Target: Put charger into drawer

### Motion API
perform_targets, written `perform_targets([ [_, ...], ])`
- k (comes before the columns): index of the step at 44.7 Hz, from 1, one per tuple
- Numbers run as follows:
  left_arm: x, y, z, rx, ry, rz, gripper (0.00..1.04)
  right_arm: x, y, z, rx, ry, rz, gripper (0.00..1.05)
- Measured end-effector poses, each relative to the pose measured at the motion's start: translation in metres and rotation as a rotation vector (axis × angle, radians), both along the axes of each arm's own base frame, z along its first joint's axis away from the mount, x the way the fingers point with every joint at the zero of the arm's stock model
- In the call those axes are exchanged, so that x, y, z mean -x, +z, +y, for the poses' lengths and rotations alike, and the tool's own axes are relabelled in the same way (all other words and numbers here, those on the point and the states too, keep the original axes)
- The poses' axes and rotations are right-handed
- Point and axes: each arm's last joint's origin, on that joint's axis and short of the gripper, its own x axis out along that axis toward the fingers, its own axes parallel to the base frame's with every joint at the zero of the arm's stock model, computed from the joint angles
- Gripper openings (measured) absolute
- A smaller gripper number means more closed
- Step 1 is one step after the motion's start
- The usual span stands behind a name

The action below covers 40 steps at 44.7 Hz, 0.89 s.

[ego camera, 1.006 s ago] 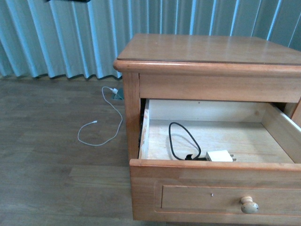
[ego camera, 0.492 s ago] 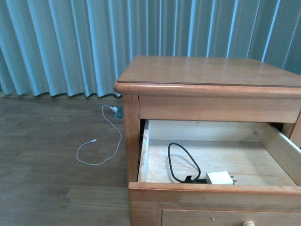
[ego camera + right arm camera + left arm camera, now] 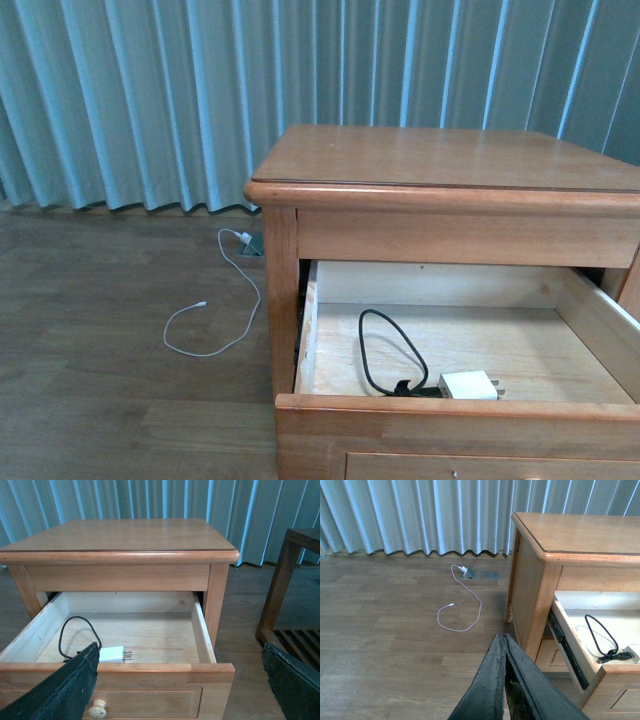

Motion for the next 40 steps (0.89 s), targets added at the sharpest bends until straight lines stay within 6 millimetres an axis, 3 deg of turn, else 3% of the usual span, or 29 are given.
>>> perform_targets([
  [26, 0.016, -0.029, 0.029, 0.001, 0.005, 0.002, 0.04, 0.000, 0.000, 0.000, 0.000, 0.000, 0.000, 0.96],
  [40, 0.017, -0.035, 0.030, 0.002, 0.014, 0.001, 0.04, 0.000, 0.000, 0.000, 0.000, 0.000, 0.000, 0.96],
])
